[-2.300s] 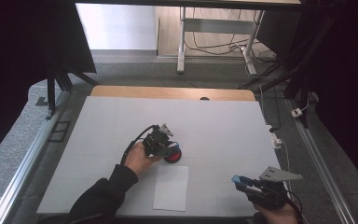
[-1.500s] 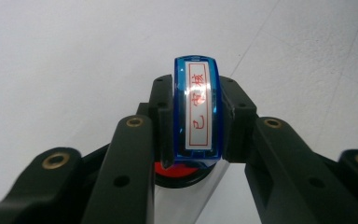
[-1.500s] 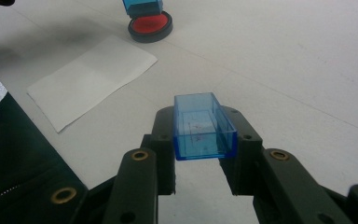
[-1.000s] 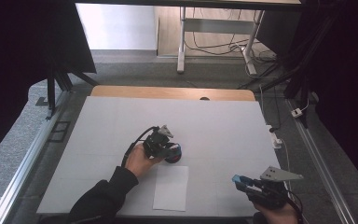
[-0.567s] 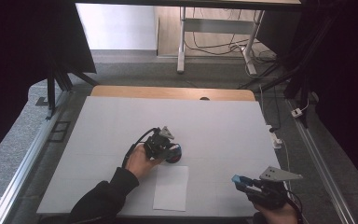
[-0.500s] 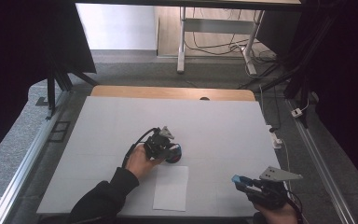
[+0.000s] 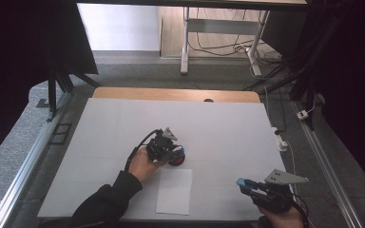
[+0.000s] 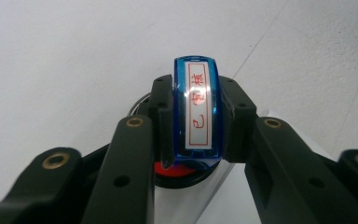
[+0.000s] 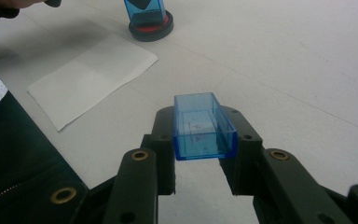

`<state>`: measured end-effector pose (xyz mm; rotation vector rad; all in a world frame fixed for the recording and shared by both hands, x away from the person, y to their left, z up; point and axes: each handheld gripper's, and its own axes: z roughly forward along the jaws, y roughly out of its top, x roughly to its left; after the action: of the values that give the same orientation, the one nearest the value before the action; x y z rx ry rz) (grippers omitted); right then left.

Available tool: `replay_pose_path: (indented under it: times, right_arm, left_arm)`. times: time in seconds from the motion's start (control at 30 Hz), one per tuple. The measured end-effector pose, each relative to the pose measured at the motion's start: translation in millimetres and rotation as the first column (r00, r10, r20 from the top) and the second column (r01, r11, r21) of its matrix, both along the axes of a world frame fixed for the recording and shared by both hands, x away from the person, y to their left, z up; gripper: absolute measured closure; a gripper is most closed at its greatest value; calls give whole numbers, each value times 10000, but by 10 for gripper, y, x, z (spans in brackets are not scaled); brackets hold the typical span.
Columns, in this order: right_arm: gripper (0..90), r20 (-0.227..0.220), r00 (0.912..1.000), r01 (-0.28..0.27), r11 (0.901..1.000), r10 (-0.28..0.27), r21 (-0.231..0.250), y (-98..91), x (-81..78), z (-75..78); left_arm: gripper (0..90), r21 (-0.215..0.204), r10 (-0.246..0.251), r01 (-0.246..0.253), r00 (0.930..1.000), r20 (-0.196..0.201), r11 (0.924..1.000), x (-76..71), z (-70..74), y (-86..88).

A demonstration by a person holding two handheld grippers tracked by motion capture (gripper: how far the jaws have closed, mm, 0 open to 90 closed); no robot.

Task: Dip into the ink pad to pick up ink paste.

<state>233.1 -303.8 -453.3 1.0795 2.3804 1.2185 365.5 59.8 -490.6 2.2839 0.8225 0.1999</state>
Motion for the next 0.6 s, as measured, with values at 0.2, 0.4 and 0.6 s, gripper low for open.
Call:
replay_pose_path:
  times: [0.2,0.4,0.6]
  right_arm:
    - [684,-15,10000,-17,10000,17,-3,1,1,0]
    - [684,-25,10000,-17,10000,17,-34,6,1,-1]
    - [685,-2,10000,-23,10000,23,-44,10,-2,-1]
  left_arm:
    - [701,-34,-62,62,9999,-79,10000,8,-21,11]
    - [704,411,-97,87,9997,234,9991,-37,-18,-46]
    - [705,-92,11,-15,9994,-344,10000,32,-37,16]
